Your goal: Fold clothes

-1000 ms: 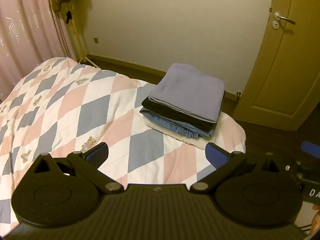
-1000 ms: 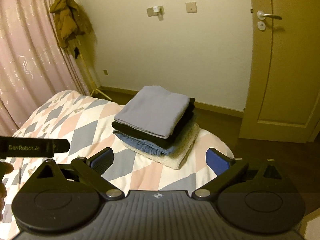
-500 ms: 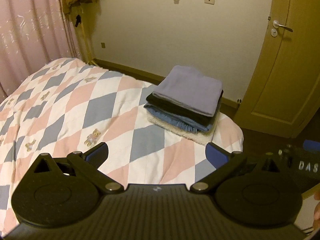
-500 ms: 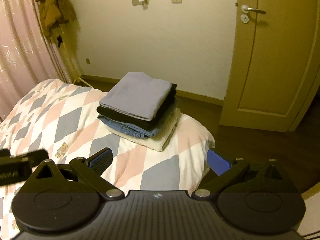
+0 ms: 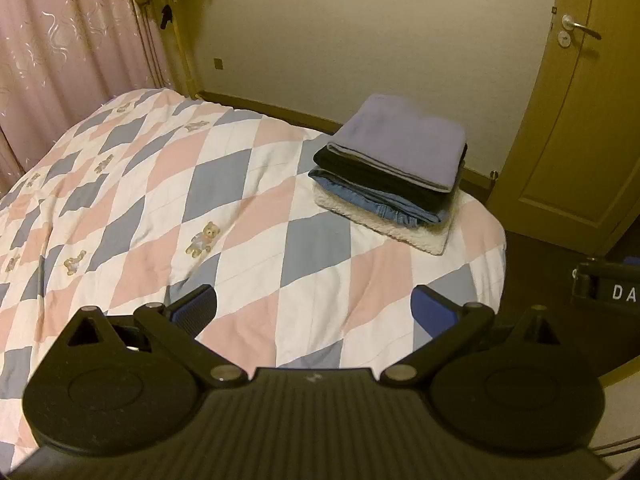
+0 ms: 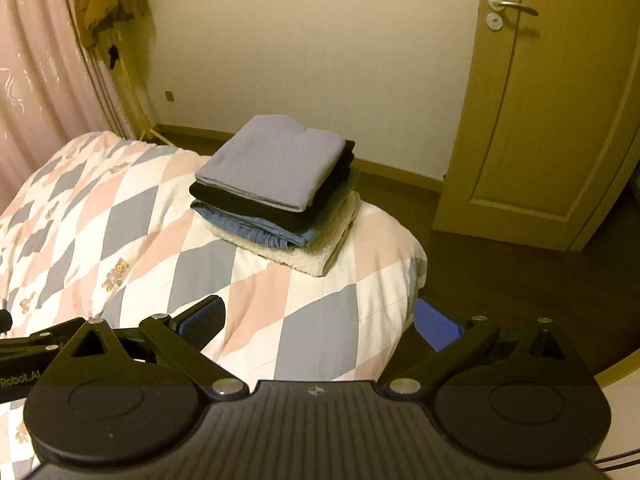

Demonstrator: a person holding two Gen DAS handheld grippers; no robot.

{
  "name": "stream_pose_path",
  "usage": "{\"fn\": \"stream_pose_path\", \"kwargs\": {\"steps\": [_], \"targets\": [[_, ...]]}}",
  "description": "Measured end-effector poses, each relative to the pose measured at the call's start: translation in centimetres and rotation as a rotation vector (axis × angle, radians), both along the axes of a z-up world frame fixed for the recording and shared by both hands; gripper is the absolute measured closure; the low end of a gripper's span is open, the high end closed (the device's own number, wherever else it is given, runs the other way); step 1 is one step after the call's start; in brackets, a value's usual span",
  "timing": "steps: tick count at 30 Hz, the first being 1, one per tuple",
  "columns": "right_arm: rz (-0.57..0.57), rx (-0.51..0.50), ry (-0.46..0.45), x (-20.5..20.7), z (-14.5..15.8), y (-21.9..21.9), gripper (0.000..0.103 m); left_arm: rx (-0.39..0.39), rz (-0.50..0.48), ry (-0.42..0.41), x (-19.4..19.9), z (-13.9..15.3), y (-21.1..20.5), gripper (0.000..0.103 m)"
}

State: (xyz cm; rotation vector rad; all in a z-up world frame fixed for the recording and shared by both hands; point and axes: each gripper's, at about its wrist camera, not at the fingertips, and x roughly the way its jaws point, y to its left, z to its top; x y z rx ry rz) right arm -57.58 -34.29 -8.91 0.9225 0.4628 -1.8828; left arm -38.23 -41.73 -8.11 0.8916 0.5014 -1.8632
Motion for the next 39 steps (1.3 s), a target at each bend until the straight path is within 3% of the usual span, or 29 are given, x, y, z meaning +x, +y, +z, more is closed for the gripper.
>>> {"fn": "stream_pose_path", "kwargs": {"steps": [13, 31, 39], "targets": [[0.011, 0.059, -0.03, -2.4, -1.8, -4.7, 0.0, 0.039, 0.045, -0.031, -2.2, -1.5, -4.4, 0.001], [0.043, 0.135, -0.068, -8.2, -4.3, -11.3, 0.0, 0.1, 0.043, -0.072, -8.6, -3.4, -11.4, 0.001], [0.051, 0.131, -0.072, -10.0, -4.3, -14.3, 0.0, 0.08, 0.022, -0.094, -11.2, -3.5, -14.6, 0.001]]}}
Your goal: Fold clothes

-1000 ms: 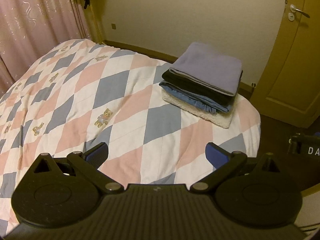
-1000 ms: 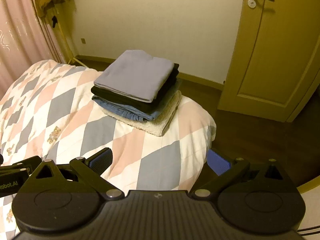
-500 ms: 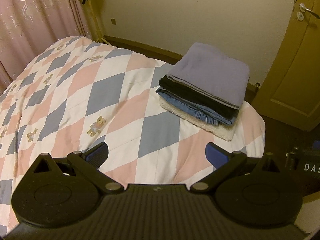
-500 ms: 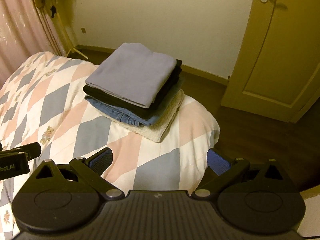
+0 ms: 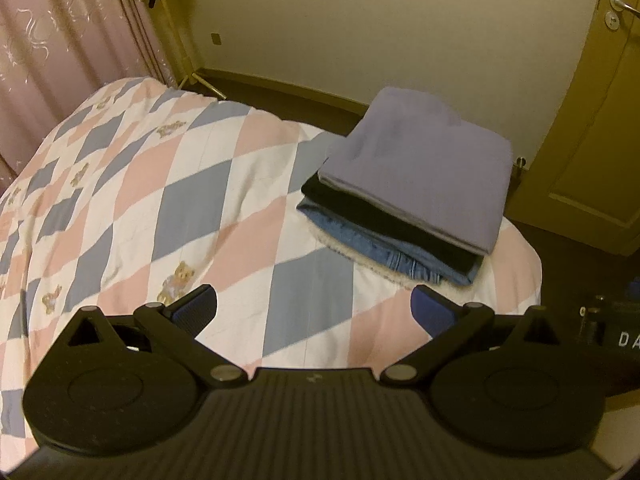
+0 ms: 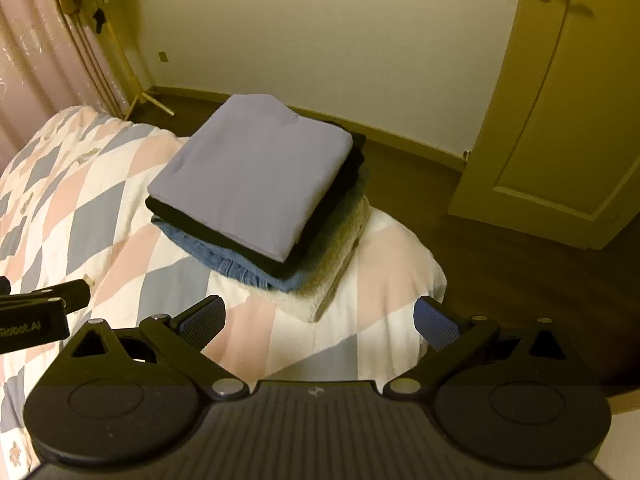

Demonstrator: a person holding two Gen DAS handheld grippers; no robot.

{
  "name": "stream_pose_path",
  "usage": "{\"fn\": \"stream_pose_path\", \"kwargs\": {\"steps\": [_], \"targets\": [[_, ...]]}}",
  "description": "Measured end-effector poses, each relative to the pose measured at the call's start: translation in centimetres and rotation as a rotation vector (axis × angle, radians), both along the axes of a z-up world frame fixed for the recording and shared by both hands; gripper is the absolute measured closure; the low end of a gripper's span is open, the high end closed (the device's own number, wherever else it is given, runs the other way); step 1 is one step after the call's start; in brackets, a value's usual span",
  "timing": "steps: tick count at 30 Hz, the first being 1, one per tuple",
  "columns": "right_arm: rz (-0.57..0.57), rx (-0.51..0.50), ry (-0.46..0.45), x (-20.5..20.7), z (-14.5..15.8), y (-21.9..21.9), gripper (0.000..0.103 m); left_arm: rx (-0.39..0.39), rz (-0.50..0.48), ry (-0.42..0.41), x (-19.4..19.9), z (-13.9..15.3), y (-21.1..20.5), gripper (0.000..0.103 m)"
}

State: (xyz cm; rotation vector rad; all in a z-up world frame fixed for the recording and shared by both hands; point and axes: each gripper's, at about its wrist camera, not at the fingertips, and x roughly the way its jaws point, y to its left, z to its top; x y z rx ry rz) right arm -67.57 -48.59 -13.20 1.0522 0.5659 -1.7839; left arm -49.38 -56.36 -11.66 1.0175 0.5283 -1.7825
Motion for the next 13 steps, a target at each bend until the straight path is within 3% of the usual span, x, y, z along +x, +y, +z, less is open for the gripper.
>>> {"fn": "stream_pose_path", "kwargs": {"steps": [13], "targets": [[-0.029, -0.014, 0.026, 0.4, 0.9, -0.2, 0.0, -0.021, -0.045, 0.052, -0.3, 0.7, -1.6, 0.001]]}}
